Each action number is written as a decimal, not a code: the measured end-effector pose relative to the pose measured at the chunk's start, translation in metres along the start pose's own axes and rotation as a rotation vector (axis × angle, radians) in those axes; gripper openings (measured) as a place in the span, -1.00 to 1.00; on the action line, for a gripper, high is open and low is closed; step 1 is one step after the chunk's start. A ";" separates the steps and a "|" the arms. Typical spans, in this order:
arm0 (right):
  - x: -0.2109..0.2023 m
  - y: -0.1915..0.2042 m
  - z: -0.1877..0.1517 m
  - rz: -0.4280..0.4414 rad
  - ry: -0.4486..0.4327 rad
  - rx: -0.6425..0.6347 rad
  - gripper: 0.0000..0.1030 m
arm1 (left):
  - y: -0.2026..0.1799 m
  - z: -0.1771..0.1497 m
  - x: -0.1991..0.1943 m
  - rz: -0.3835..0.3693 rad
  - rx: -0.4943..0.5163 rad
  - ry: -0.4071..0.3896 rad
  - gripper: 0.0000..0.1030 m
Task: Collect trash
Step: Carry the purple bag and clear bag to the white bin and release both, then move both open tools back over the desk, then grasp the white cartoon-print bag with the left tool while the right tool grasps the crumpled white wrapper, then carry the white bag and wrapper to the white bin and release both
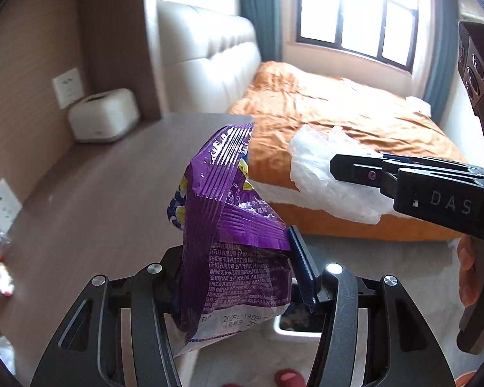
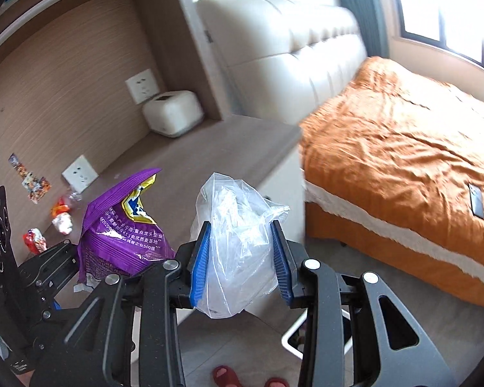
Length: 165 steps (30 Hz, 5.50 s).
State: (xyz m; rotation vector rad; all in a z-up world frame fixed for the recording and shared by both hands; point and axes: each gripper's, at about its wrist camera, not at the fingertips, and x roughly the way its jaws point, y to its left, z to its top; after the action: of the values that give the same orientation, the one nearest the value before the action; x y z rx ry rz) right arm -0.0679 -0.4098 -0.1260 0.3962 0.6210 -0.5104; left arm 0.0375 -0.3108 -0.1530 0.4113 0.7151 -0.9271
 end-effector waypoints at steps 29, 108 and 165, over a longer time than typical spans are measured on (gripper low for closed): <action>0.180 -0.189 -0.230 -0.233 0.298 0.251 0.91 | -0.124 -0.205 0.296 -0.351 0.162 0.381 0.90; 0.096 0.356 -0.010 0.558 0.039 -0.502 0.91 | 0.278 -0.142 -0.171 0.598 -0.632 -0.080 0.90; -0.039 0.137 0.026 0.243 -0.052 -0.260 0.06 | 0.079 -0.020 -0.103 0.201 -0.231 -0.085 -0.12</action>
State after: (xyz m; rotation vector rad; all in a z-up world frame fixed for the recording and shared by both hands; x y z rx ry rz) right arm -0.0073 -0.2994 -0.0546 0.2077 0.5711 -0.2031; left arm 0.0553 -0.1956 -0.0922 0.2331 0.6809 -0.6605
